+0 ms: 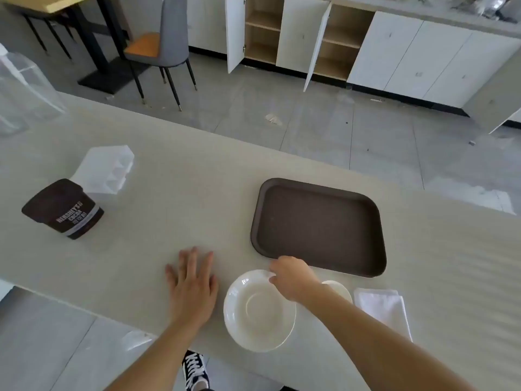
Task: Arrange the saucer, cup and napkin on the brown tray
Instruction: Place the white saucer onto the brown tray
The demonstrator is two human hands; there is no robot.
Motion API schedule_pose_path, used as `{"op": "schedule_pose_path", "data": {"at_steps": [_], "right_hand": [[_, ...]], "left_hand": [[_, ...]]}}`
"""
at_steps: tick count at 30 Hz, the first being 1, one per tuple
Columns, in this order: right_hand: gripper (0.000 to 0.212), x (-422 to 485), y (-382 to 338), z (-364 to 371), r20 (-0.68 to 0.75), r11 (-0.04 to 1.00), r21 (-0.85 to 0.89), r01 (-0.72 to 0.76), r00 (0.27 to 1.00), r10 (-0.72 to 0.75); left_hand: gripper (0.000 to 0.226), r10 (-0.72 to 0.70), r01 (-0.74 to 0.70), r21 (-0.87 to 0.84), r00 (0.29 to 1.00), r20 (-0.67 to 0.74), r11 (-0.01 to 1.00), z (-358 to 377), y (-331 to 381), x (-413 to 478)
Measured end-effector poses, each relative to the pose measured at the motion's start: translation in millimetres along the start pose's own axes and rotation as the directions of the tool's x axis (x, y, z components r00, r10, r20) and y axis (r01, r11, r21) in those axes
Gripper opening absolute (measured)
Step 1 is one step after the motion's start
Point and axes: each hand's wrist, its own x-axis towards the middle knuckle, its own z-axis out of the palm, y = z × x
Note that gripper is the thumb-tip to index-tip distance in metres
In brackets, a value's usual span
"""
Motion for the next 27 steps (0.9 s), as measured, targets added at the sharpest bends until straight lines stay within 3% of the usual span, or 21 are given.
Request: {"op": "schedule_pose_path", "data": {"at_steps": [5,18,27], "right_hand": [[0.014,11.4,3.2,-1.8,0.031,0.993,0.101,-0.056,0.998,0.053],[0.009,16.6,18.2,-8.4,0.08,0.956,0.291,-0.045,0.997,0.022],[0.013,16.0,34.1,-45.0,-0.059,0.903,0.42,-0.093,0.99,0.13]], "left_hand": [[0.058,-0.031,0.03,-0.02,0.999,-0.011,0.999,-1.5,-0.5,2.2],[0.059,-0.03,0.029,-0.023,0.999,-0.04,0.999,2.1,-2.0,2.5],[0.059,-0.04,0.039,-0.032,0.999,-0.027,0.999,1.5,-1.8,2.0]]}}
